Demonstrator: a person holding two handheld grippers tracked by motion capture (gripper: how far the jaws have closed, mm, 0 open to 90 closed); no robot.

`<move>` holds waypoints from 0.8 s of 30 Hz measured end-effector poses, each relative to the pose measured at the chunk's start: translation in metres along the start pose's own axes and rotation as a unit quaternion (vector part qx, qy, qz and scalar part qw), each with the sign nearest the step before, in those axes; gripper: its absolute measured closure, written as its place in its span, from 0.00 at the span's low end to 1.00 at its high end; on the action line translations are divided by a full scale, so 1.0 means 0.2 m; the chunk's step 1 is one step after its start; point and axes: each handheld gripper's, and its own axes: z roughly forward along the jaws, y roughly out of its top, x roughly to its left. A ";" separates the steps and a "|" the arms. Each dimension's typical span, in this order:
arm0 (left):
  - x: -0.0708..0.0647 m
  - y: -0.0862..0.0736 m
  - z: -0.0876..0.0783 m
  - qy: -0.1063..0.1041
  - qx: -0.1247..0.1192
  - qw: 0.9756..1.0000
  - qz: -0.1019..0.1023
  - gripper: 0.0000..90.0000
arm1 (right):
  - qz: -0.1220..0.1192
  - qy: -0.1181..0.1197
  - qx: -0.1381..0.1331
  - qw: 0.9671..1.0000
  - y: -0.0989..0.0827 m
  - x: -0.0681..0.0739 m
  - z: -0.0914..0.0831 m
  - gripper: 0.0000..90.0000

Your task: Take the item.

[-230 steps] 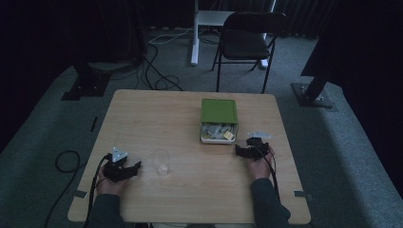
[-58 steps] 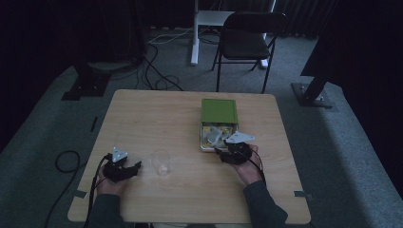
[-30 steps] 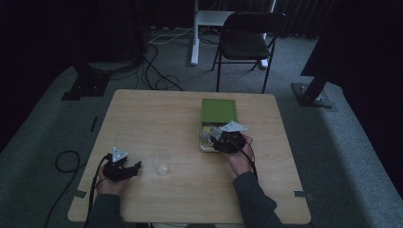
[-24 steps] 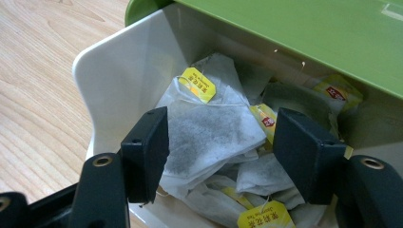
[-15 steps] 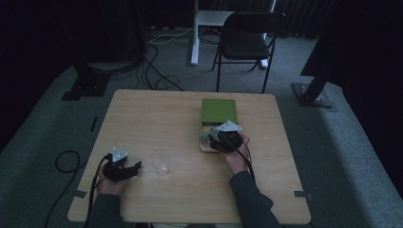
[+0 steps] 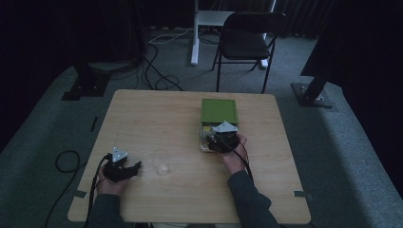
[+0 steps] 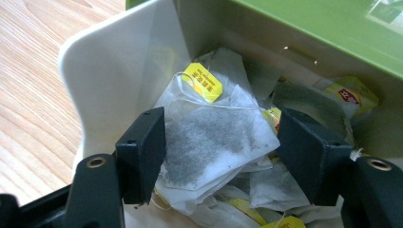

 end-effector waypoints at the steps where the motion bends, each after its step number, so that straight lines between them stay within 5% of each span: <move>1: 0.00 0.00 0.00 0.000 0.000 1.000 0.000 0.37 | -0.001 -0.001 0.001 1.000 0.00 0.00 0.00 0.37; 9: 0.00 0.00 0.00 0.000 0.000 1.000 0.000 0.37 | -0.005 -0.009 0.010 1.000 -0.01 0.01 0.02 0.38; 16: 0.00 0.00 0.00 0.000 0.000 1.000 0.000 0.37 | -0.004 -0.013 0.009 1.000 -0.01 0.00 0.02 0.53; 19: 0.00 0.00 0.00 0.000 0.000 1.000 0.000 0.37 | 0.001 -0.010 0.000 1.000 -0.02 -0.01 -0.02 0.69; 24: 0.00 0.00 0.00 0.000 0.000 1.000 0.000 0.37 | 0.005 -0.004 -0.001 1.000 -0.03 -0.03 -0.04 0.83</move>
